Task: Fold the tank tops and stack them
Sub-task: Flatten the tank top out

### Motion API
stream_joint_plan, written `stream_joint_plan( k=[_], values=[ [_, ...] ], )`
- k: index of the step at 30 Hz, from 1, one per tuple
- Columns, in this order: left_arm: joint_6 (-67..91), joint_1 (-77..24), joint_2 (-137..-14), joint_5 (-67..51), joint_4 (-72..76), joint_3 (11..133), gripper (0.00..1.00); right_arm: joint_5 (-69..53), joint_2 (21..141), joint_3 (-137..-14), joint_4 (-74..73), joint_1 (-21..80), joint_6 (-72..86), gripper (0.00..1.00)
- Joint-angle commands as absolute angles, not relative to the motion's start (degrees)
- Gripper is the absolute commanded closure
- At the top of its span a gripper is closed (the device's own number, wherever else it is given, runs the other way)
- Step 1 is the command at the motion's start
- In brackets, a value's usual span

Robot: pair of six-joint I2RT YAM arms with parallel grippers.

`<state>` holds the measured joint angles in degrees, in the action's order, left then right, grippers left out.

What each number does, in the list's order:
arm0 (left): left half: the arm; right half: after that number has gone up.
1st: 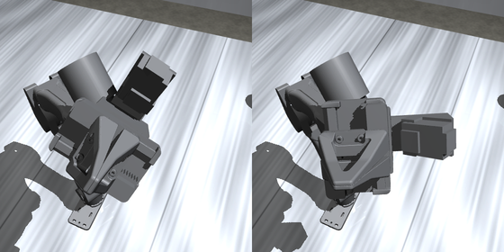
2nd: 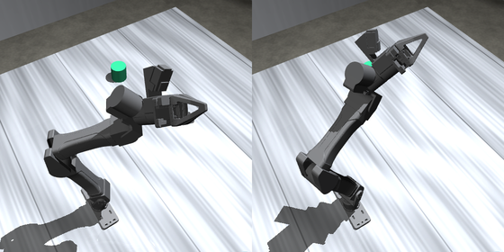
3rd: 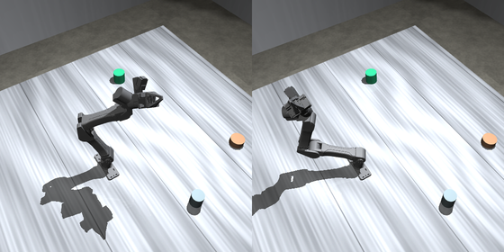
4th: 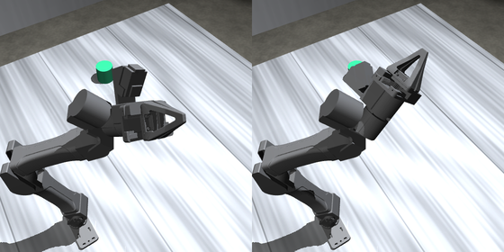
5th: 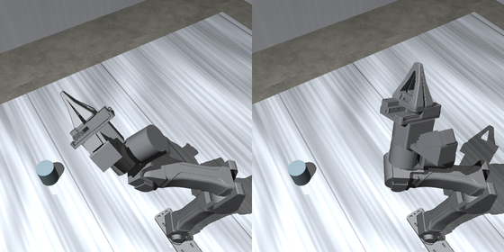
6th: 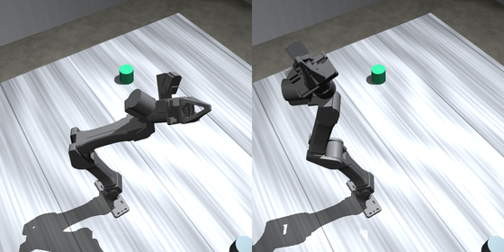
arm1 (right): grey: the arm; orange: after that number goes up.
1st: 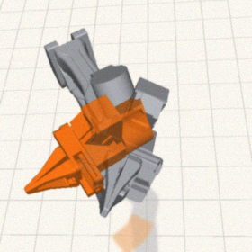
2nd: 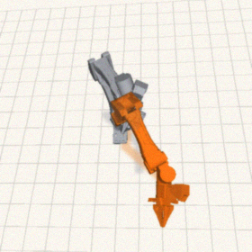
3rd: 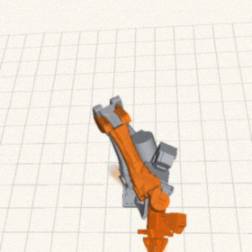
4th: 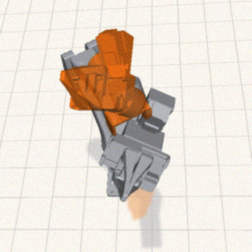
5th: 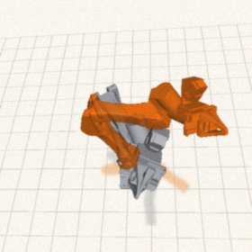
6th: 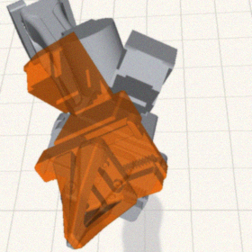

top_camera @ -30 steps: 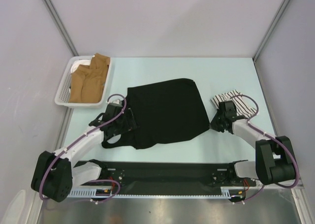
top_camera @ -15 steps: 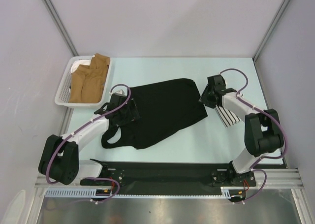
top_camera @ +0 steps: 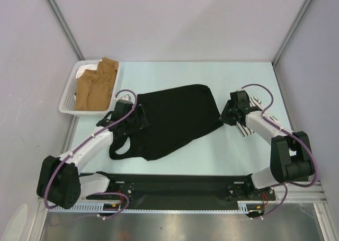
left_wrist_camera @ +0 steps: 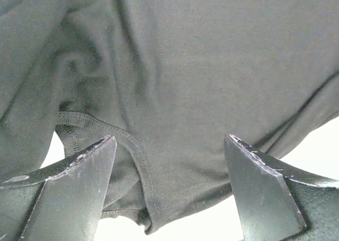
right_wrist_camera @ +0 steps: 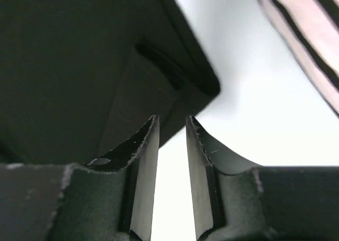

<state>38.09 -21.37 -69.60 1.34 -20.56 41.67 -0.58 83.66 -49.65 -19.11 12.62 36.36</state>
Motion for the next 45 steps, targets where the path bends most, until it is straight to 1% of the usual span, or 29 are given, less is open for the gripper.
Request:
stream_joint_plan(
  k=[1,9,12,14,15,18,19,23,26,28,29,32,35,37,38,40,41,45],
  values=[
    [36.65,-21.18,-66.45,2.37,-21.97,42.36,0.12,-3.96,85.42,-50.27,-15.91,13.27,35.95,0.67],
    [36.56,-21.18,-63.11,1.32,-24.17,41.31,0.12,-2.81,90.43,-51.94,-13.80,14.24,35.77,0.60],
    [36.74,-21.27,-60.56,0.44,-25.05,40.26,0.12,-2.82,92.54,-52.47,-12.92,14.59,35.77,0.60],
    [36.91,-21.44,-59.25,-1.13,-26.10,39.11,0.12,-1.94,93.60,-53.52,-13.01,14.94,35.69,0.62],
    [37.35,-21.62,-57.85,-1.58,-26.45,38.68,0.12,-1.59,93.69,-53.61,-13.18,14.94,35.77,0.69],
    [38.93,-23.99,-55.73,-2.11,-28.12,37.01,0.13,-0.44,92.03,-52.83,-12.66,15.03,36.30,0.97],
    [39.46,-24.78,-55.37,-1.85,-28.91,36.22,0.14,-0.09,91.33,-52.56,-12.66,14.86,36.47,1.00],
    [44.10,-31.45,-53.53,-0.71,-30.85,34.46,0.16,3.94,87.81,-51.16,-13.53,13.72,37.87,1.00],
    [48.14,-36.45,-51.33,1.48,-31.90,32.79,0.17,4.48,84.82,-48.70,-12.40,11.70,39.19,1.00],
    [49.74,-38.23,-50.54,1.50,-31.12,30.86,0.21,4.31,83.59,-47.38,-11.34,10.99,39.46,1.00],
    [51.14,-39.71,-50.45,1.32,-30.77,30.24,0.26,4.13,83.32,-46.94,-10.82,10.81,39.64,1.00],
    [53.86,-42.96,-51.32,0.88,-28.66,28.04,0.34,3.43,82.88,-45.70,-9.76,10.81,39.82,1.00],
    [56.24,-45.87,-52.64,1.76,-27.07,26.99,0.38,3.08,82.79,-45.18,-9.32,10.72,39.73,1.00],
    [56.95,-46.67,-53.96,2.20,-25.85,26.72,0.40,2.73,82.79,-44.74,-8.97,10.72,39.73,1.00],
    [57.39,-47.02,-54.31,2.37,-25.58,26.81,0.44,2.29,82.79,-44.65,-8.70,10.72,39.73,1.00],
    [57.74,-47.28,-54.75,3.16,-24.97,26.98,0.48,2.20,82.79,-44.47,-8.44,10.72,39.64,1.00],
    [57.92,-47.46,-54.67,3.69,-24.96,27.24,0.52,1.94,82.71,-44.30,-8.35,10.72,39.64,1.00],
    [58.01,-48.25,-56.42,6.06,-26.19,28.82,0.53,1.32,82.79,-44.03,-7.82,10.72,39.64,1.00]
  ],
)
